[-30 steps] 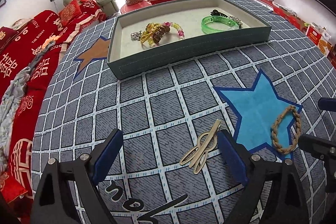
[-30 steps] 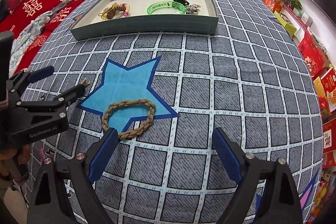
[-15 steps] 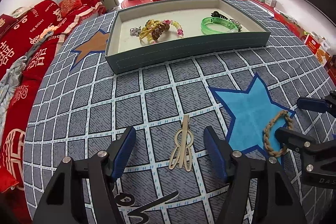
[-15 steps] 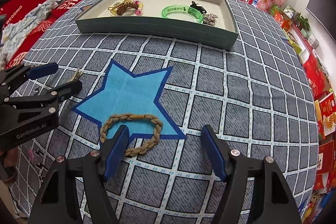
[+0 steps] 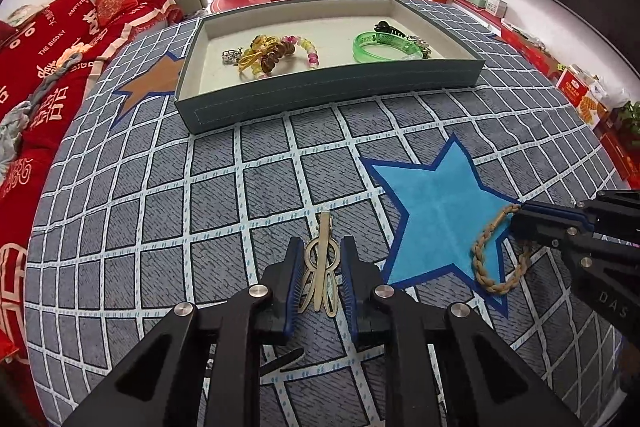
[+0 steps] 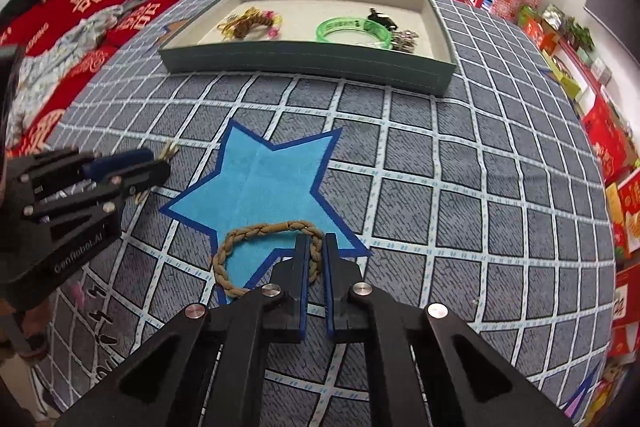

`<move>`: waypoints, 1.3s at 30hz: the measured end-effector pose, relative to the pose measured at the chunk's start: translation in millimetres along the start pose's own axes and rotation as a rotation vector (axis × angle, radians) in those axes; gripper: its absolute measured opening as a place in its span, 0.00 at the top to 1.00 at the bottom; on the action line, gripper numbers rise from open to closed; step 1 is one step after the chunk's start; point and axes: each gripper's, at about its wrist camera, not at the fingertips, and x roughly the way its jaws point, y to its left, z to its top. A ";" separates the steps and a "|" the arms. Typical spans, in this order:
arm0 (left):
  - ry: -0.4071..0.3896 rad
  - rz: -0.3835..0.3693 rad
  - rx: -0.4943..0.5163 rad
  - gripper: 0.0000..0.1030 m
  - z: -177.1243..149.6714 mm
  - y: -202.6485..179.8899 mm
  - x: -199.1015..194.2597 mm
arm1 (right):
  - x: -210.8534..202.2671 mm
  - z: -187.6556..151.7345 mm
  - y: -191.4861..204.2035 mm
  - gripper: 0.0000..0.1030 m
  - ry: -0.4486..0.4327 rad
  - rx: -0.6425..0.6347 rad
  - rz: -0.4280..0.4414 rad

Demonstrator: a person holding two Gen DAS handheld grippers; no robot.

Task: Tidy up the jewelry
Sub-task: 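Grasp the braided cord ring with the right tool while the left tool grasps the beige hair ties, then carry the braided cord ring and beige hair ties into the grey tray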

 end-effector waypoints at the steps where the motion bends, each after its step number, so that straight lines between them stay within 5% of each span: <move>1: -0.004 -0.011 -0.012 0.69 -1.1 0.9 -2.0 | -2.0 0.1 -3.2 0.94 -0.005 0.015 0.007; 9: -0.045 -0.070 -0.084 0.69 -1.5 10.8 -23.9 | -20.2 -0.3 -23.8 0.93 -0.036 0.094 0.045; 39: -0.166 -0.058 -0.096 0.69 41.7 25.0 -66.9 | -67.2 50.5 -43.0 0.93 -0.150 0.175 0.138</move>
